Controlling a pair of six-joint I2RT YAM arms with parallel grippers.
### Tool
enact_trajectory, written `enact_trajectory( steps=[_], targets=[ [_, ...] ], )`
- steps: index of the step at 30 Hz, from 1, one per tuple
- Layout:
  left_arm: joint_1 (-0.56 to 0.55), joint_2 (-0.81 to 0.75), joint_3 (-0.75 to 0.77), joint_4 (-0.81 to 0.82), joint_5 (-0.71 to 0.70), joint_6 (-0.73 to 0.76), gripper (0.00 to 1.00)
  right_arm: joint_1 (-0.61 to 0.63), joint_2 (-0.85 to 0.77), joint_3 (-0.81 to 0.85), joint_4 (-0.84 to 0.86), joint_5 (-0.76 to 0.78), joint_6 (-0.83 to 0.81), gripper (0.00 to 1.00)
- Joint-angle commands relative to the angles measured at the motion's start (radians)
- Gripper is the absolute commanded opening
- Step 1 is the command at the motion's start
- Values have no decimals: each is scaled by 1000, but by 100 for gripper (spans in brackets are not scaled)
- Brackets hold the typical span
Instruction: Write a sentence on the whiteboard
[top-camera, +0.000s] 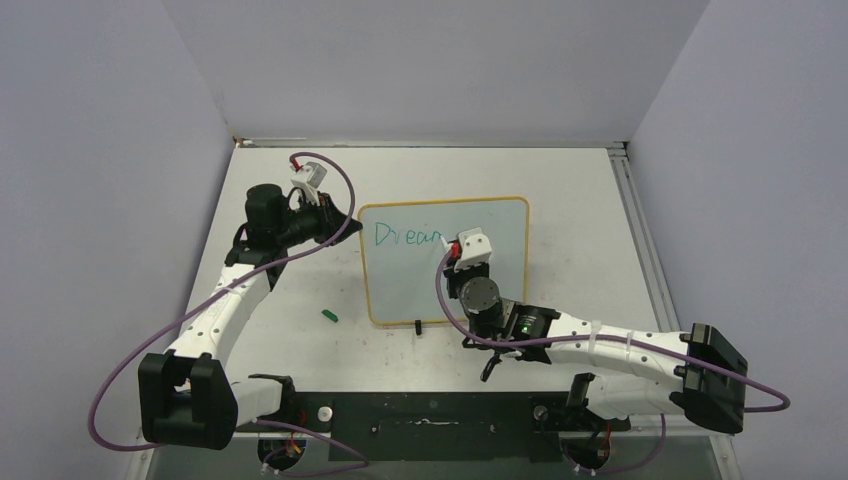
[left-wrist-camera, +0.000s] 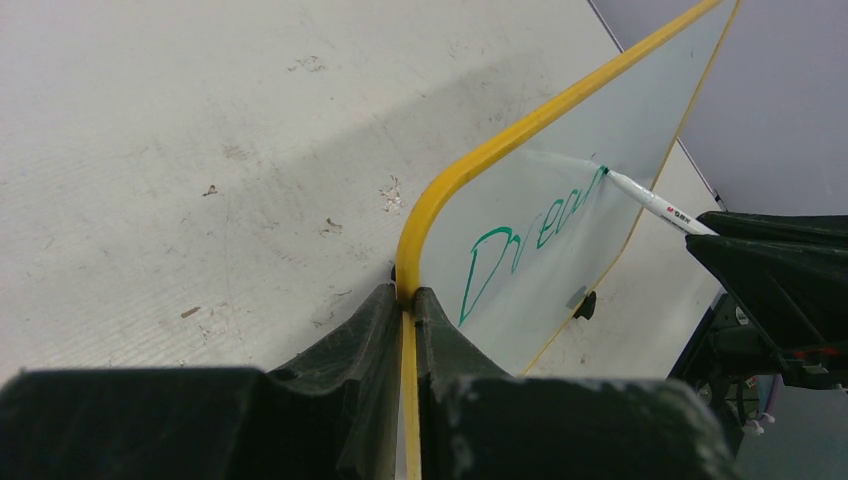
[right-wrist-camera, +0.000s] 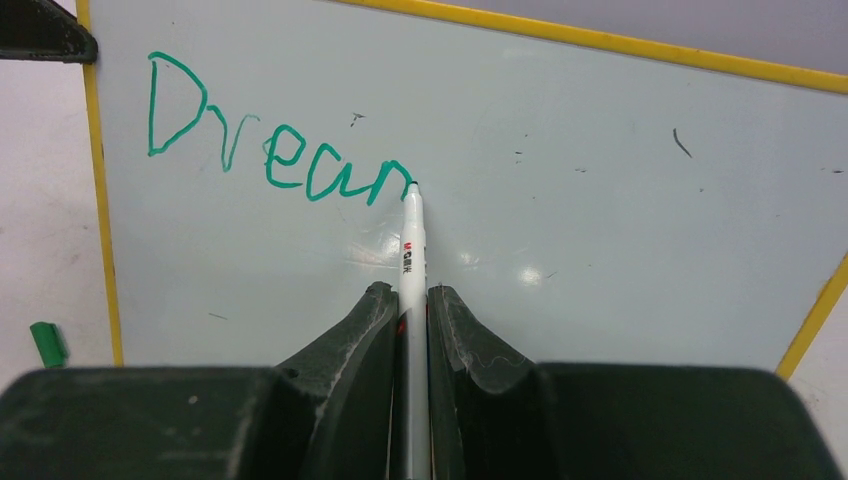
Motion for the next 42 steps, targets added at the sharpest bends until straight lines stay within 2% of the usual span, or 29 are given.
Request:
enact_trajectory(
  steps=[1, 7, 29, 42],
  targets=[
    [-11, -10, 44, 5, 42, -2, 6, -34, -4, 36, 58, 42, -47, 5],
    [-11, -12, 44, 5, 41, -2, 6, -42, -7, 37, 41, 48, -47, 5],
    [-13, -9, 42, 7, 44, -4, 6, 14, -46, -34, -112, 72, 116, 5],
    [-15, -11, 42, 7, 46, -4, 6, 18, -118, 3, -10, 90, 2, 5]
  ],
)
